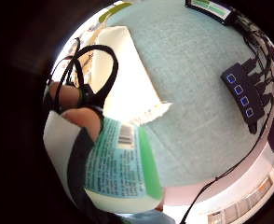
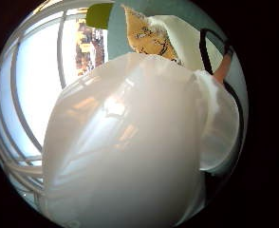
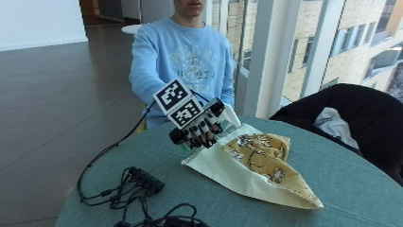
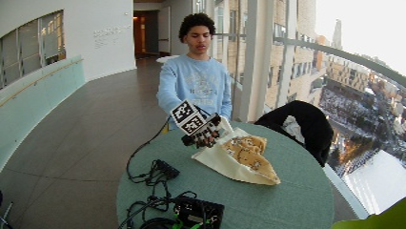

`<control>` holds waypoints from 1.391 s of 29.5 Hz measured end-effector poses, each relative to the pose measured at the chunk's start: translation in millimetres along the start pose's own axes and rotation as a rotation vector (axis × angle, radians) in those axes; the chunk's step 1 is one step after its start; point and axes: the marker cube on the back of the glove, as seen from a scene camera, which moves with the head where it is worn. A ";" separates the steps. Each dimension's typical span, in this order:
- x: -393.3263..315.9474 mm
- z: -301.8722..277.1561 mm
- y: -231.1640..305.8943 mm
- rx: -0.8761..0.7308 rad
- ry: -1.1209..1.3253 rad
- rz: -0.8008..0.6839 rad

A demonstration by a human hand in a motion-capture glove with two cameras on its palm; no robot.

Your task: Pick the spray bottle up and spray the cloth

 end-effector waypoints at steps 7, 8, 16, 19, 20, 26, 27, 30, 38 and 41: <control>-4.1 0.6 0.9 0.014 -0.006 -0.011; -5.5 1.0 1.4 0.020 -0.014 -0.017; -41.3 5.2 14.0 0.121 -0.201 -0.188; -69.3 8.6 19.1 0.172 -0.310 -0.311; -79.8 10.7 20.3 0.186 -0.348 -0.353; -139.2 41.0 22.1 0.197 -0.510 -0.532; -149.4 49.2 22.2 0.188 -0.529 -0.558; -179.8 78.7 23.1 0.149 -0.574 -0.633; -228.3 150.3 17.4 0.067 -0.658 -0.729; -236.5 174.6 12.9 0.052 -0.681 -0.739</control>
